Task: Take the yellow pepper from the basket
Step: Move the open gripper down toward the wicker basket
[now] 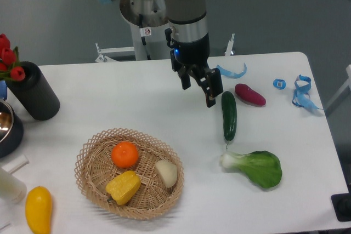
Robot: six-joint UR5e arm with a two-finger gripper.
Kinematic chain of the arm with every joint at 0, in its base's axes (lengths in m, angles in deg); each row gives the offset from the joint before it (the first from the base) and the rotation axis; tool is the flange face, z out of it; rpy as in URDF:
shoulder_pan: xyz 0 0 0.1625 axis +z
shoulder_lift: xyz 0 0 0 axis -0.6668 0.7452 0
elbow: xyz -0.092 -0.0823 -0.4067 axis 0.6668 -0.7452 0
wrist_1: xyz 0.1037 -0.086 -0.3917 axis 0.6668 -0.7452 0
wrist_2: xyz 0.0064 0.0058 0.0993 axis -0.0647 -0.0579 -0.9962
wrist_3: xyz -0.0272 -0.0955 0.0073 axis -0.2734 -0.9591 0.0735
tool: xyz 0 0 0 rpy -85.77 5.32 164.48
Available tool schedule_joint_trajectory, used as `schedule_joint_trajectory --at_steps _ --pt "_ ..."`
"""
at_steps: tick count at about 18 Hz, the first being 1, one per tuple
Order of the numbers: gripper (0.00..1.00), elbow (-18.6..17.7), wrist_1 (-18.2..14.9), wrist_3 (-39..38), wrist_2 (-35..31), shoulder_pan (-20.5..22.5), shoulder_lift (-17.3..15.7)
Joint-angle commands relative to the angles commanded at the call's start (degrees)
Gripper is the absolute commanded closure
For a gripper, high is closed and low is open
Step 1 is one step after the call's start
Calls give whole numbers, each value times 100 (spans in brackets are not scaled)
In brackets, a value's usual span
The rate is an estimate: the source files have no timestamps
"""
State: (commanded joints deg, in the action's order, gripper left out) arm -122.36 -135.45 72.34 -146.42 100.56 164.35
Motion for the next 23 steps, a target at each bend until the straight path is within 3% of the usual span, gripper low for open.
schedule_joint_trajectory --at_steps 6,8,14,18,23 --pt "0 -52 9 -70 0 -9 0" --pt "0 -79 26 -603 70 -17 17" --pt "0 -325 589 -1633 430 -105 210" --pt "0 -115 624 -1784 466 -290 562" --pt "0 491 817 -2697 457 -693 1212"
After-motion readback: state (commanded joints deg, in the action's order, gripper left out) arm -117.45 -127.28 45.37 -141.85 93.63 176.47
